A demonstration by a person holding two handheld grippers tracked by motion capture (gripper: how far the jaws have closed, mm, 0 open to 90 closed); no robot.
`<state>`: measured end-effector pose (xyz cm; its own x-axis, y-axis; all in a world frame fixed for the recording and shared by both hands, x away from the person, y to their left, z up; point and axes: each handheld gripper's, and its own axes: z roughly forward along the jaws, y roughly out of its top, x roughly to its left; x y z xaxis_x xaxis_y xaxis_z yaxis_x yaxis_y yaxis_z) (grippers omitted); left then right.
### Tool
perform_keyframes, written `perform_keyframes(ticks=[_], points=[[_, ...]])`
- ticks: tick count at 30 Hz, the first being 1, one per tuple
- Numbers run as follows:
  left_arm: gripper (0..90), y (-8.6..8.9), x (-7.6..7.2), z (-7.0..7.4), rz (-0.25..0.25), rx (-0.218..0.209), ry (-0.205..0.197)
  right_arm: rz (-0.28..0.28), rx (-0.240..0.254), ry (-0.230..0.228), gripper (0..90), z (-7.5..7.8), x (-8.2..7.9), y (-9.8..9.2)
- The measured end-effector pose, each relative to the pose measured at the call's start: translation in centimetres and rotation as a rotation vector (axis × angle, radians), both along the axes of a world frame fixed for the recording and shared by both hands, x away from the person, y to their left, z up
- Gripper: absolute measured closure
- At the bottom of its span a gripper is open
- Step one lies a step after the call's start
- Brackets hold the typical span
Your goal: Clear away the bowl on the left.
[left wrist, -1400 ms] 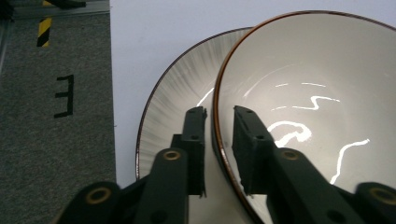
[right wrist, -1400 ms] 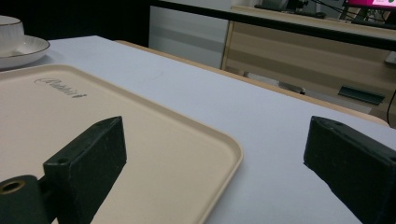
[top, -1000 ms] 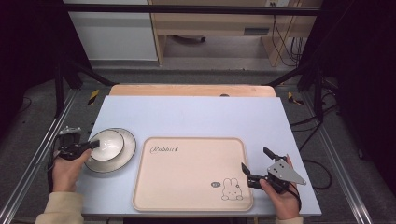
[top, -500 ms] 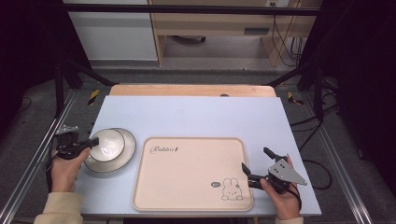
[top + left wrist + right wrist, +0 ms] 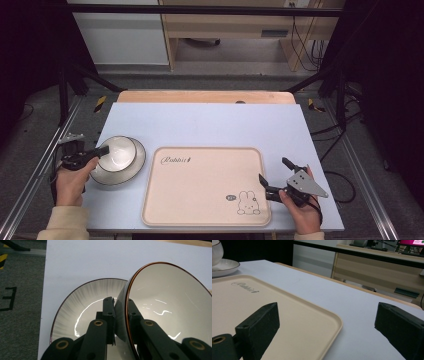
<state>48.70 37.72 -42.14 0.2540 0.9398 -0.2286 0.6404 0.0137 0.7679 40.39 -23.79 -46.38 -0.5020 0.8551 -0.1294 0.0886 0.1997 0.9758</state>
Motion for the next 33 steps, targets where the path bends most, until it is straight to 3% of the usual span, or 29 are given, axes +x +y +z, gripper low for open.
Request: perform_keyframes(ticks=[3, 15, 23, 30, 32, 33], points=[[81.8, 0.2, -0.3, 0.2, 0.010, -0.007, -0.014, 0.011, -0.011, 0.002, 5.9, 0.0, 0.0, 0.3], [81.8, 0.4, -0.2, 0.1, 0.009, -0.007, -0.006, 0.007, -0.015, 0.004, 5.9, -0.1, 0.2, 0.0], [81.8, -1.2, -0.3, 0.7, -0.032, -0.053, -0.030, 0.013, -0.018, 0.001, 5.9, -0.1, 0.1, 0.2], [81.8, -2.8, -0.3, 1.1, -0.072, -0.036, -0.039, 0.013, -0.019, 0.002, 5.9, -0.1, 0.1, 0.1], [81.8, -3.1, -0.3, 1.2, -0.093, -0.073, -0.039, 0.013, -0.018, 0.002, 5.9, -0.1, 0.1, 0.1], [81.8, -3.6, -0.4, 1.4, -0.116, -0.124, -0.044, 0.013, -0.018, 0.002, 5.9, -0.1, 0.1, 0.1]])
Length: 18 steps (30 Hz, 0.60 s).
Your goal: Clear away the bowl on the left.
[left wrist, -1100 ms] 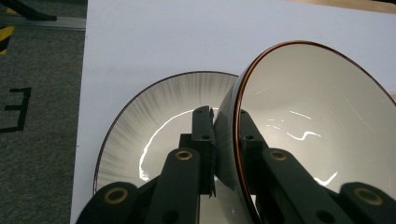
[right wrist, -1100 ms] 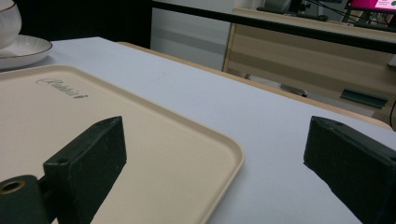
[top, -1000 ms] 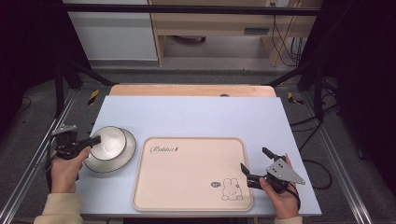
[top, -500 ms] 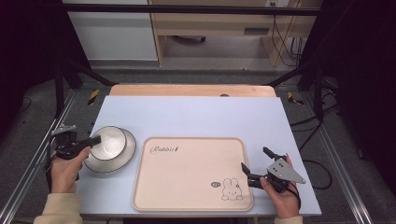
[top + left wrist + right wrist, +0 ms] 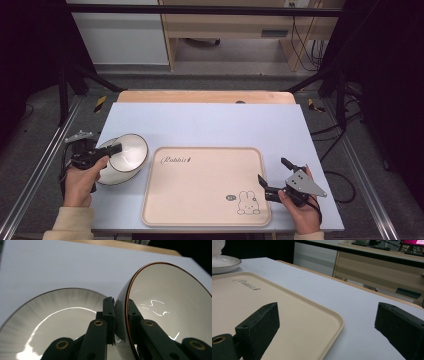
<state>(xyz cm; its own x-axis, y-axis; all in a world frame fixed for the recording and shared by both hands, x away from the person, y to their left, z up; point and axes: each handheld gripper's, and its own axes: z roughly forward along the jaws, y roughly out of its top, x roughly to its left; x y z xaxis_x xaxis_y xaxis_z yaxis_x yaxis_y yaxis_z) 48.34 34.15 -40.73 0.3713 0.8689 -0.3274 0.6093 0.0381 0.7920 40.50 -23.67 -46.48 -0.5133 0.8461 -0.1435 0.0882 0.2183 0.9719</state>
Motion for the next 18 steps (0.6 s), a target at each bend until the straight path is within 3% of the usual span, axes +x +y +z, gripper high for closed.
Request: perform_keyframes(ticks=[2, 6, 18], points=[[81.9, -0.3, 0.0, 0.1, -0.008, -0.002, -0.004, 0.000, 0.000, 0.000, 6.0, 0.0, 0.0, 0.0], [81.8, -1.4, -0.2, 0.6, -0.026, 0.052, -0.013, 0.002, -0.001, 0.000, 5.9, 0.0, 0.0, 0.0], [81.8, -4.7, -0.3, 0.6, -0.099, 0.086, -0.025, 0.003, -0.002, 0.000, 5.9, 0.0, 0.0, 0.1]])
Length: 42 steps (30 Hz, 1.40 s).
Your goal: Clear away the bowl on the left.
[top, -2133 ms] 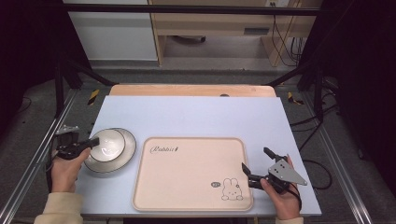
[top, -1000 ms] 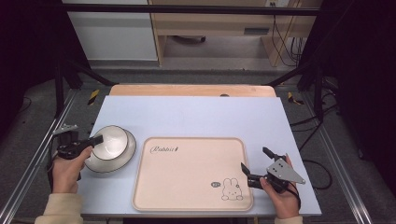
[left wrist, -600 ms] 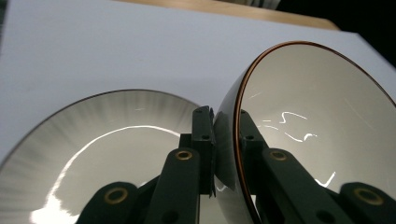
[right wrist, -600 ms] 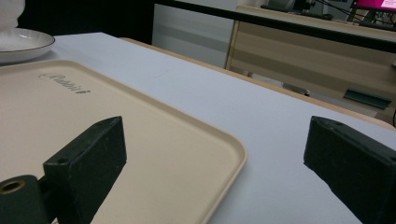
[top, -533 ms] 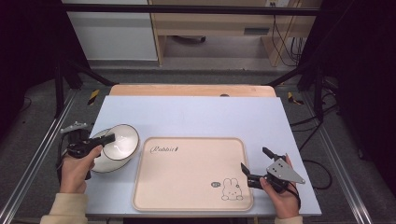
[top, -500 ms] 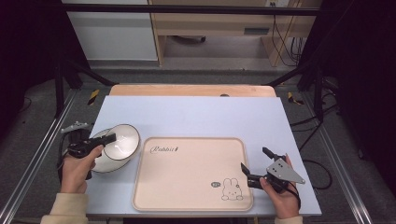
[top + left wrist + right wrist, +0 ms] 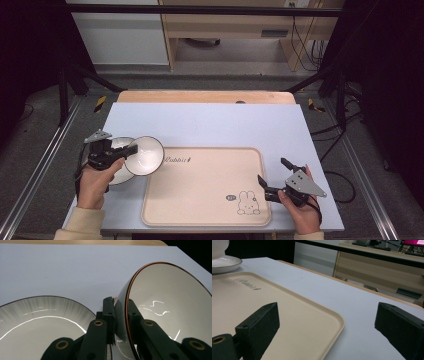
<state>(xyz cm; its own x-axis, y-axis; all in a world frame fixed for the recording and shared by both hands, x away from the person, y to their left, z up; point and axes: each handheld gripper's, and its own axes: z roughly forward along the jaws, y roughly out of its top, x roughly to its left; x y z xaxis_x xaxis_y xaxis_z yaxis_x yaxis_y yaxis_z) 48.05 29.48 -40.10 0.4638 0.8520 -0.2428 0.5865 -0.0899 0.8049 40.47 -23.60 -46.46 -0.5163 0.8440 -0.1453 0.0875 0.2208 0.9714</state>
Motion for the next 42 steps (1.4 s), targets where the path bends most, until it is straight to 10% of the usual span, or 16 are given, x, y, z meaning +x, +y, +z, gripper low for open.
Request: perform_keyframes(ticks=[42], points=[[81.8, -7.6, -0.3, -0.2, -0.168, 0.069, -0.012, -0.092, 0.071, -0.056, 6.0, 0.3, -0.2, -2.0]])
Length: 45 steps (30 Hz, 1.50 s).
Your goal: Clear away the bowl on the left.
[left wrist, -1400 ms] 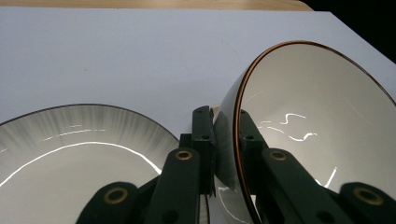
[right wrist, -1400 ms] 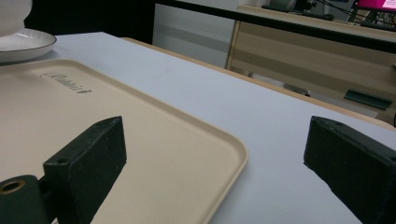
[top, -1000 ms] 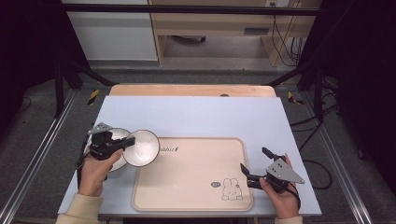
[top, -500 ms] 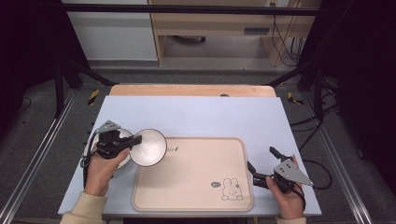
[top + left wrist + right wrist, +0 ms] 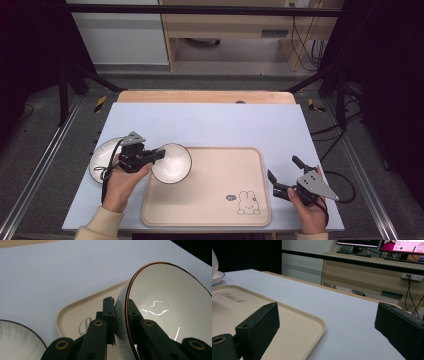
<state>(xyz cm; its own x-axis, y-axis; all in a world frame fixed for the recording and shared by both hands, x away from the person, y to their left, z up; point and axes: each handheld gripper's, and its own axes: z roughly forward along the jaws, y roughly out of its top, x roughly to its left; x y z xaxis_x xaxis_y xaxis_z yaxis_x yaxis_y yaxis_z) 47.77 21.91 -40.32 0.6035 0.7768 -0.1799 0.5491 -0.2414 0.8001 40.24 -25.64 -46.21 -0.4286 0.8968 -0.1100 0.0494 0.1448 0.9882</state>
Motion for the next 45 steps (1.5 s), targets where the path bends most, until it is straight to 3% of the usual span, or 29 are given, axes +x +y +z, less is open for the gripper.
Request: perform_keyframes(ticks=[6, 18, 45], points=[[81.8, -1.8, -0.3, -1.2, -0.054, 0.001, 0.042, 0.012, -0.001, -0.007, 6.3, 0.1, -0.1, 0.1], [81.8, -4.0, -0.9, -2.0, -0.112, 0.011, 0.062, 0.025, -0.001, -0.003, 6.4, 0.1, -0.1, 0.3], [81.8, -6.5, -0.9, -3.2, -0.170, 0.024, 0.091, 0.039, 0.003, 0.004, 6.5, 0.1, -0.1, 0.4]])
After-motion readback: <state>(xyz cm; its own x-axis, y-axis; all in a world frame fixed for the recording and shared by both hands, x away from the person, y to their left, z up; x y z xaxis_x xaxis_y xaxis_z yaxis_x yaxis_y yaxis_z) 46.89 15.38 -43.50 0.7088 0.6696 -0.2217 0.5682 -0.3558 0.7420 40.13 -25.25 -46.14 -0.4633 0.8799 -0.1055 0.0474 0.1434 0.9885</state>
